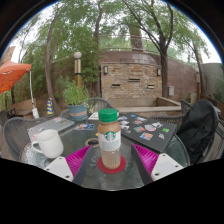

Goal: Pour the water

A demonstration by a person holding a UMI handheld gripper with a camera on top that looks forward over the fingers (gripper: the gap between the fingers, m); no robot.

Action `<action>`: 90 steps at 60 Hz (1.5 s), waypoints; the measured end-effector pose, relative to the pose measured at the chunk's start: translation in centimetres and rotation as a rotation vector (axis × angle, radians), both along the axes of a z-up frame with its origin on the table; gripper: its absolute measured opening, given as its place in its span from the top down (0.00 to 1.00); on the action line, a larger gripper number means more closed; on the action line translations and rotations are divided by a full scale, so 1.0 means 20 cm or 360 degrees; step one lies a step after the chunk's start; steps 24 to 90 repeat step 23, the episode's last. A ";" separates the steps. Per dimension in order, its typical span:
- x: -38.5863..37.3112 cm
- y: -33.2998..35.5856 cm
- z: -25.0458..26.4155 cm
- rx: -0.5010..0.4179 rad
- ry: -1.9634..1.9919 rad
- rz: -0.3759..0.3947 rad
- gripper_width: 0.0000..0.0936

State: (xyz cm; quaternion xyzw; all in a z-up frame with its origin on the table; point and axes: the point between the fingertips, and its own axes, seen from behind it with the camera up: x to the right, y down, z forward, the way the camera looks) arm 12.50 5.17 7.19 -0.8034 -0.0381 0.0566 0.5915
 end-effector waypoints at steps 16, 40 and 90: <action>0.08 -0.74 0.25 0.0100 -0.0013 -0.0045 0.10; 0.07 -1.04 0.30 0.0100 0.0103 -0.0017 0.10; 0.07 -1.04 0.30 0.0100 0.0103 -0.0017 0.10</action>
